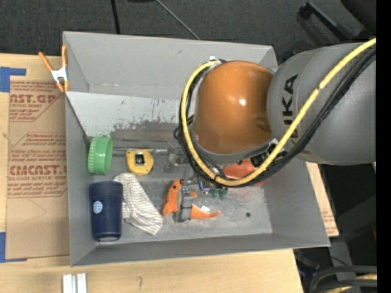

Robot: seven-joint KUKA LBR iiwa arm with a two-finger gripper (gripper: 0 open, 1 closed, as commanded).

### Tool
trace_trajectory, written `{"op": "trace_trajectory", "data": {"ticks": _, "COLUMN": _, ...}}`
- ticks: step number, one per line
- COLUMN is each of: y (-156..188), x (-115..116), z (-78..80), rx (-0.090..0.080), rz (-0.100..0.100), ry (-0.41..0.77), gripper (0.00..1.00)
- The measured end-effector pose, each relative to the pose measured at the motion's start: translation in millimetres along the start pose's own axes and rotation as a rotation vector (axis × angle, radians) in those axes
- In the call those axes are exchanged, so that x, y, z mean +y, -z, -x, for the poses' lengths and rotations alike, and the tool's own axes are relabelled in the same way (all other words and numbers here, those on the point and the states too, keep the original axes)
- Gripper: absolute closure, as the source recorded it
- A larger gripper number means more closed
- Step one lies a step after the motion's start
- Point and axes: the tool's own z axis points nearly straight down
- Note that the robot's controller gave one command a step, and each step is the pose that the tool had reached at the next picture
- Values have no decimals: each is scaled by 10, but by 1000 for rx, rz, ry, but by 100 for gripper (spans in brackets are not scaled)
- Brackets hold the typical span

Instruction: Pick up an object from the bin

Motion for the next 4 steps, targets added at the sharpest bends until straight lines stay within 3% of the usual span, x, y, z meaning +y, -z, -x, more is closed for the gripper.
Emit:
{"op": "trace_trajectory", "data": {"ticks": 1, "y": 42, "x": -8, "z": 17, "rx": -8, "rz": 1, "ry": -2, "gripper": 0}}
{"op": "trace_trajectory", "data": {"ticks": 2, "y": -440, "x": -344, "z": 171, "rx": -12, "rz": 2, "ry": 9, "gripper": 0}}
{"op": "trace_trajectory", "data": {"ticks": 3, "y": -796, "x": -409, "z": 60, "rx": -7, "rz": 0, "ry": 32, "gripper": 0}}
{"op": "trace_trajectory", "data": {"ticks": 4, "y": -1161, "x": -581, "z": 161, "rx": -16, "rz": 3, "ry": -45, "gripper": 0}}
